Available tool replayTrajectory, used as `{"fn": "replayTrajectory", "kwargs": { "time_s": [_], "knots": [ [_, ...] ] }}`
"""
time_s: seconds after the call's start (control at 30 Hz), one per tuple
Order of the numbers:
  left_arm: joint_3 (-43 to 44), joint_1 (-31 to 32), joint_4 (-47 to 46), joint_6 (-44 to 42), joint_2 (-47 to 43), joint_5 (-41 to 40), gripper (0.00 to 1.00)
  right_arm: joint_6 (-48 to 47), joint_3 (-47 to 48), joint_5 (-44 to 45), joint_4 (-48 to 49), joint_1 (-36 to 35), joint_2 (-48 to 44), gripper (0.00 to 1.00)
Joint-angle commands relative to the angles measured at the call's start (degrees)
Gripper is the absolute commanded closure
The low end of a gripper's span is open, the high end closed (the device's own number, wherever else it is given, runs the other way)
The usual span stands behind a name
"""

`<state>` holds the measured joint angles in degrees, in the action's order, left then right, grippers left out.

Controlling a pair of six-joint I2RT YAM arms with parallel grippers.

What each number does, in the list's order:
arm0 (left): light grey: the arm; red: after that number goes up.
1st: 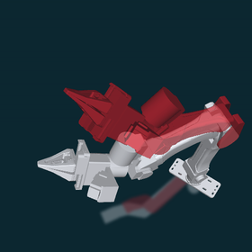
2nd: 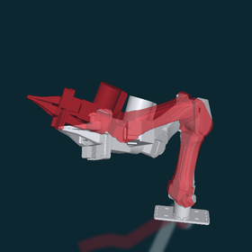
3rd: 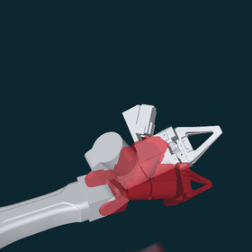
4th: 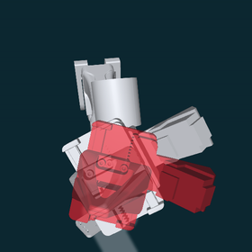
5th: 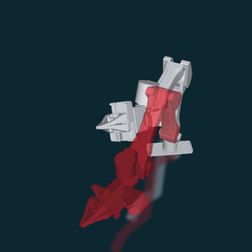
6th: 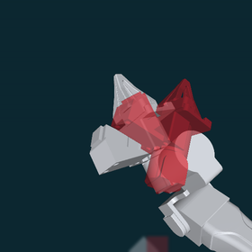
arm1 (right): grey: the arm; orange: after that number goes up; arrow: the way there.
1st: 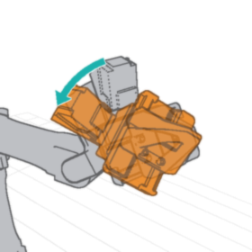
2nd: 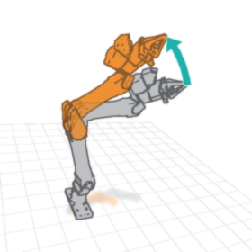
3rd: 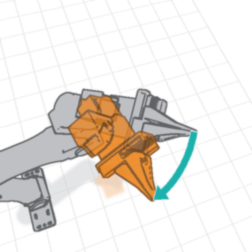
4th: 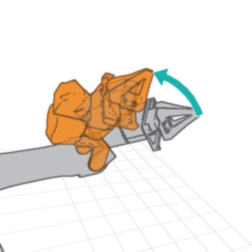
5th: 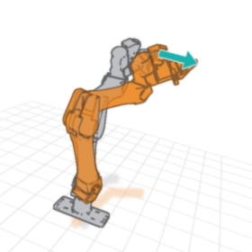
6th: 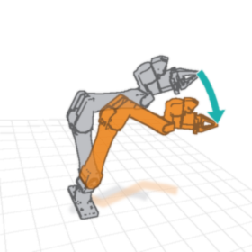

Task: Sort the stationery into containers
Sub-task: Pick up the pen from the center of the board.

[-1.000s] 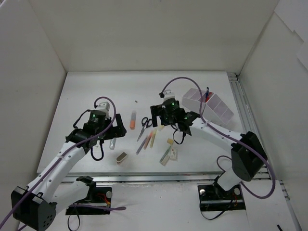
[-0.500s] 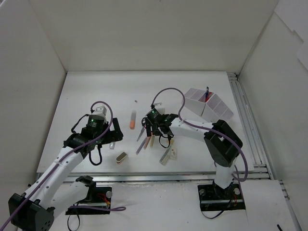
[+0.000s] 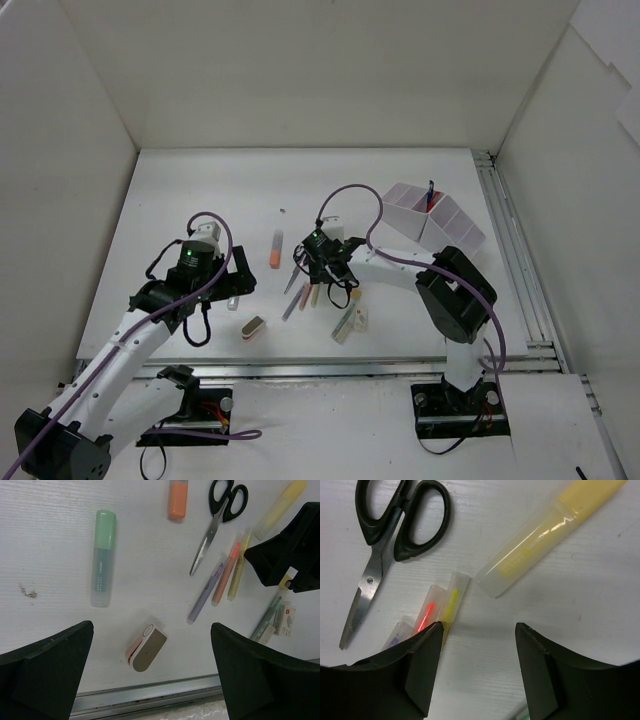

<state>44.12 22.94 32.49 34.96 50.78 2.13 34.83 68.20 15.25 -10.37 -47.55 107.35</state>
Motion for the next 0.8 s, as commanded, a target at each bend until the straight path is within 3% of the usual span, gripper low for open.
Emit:
{"fn": "replayTrajectory", "kwargs": {
  "time_s": [0.0,0.27,0.37,0.43,0.7,0.77],
  "knots": [
    [0.53,0.35,-2.78,-0.59,-0.25,0.42,0.01,0.24,3.16,2.33,-0.61,-0.96,0.93,0.44],
    [0.27,0.35,-3.22,-0.68,-0.6,0.59,0.01,1.12,3.95,2.16,-0.61,-1.32,3.04,0.45],
    [0.44,0.35,-2.96,-0.59,-0.25,0.59,0.01,1.99,3.95,2.42,-0.62,-1.32,4.01,0.54],
    [0.44,0.35,-2.87,-0.51,-0.16,0.24,0.01,2.87,3.34,3.47,-0.88,-1.4,4.01,0.67],
    [1.41,0.35,-2.87,-0.94,1.24,-0.28,0.01,2.26,2.46,2.78,-0.97,-1.32,1.03,1.0],
    [1.85,0.35,-2.87,-1.03,1.6,-0.63,0.0,1.65,2.46,1.64,-0.7,-1.32,0.06,1.0]
  ]
}}
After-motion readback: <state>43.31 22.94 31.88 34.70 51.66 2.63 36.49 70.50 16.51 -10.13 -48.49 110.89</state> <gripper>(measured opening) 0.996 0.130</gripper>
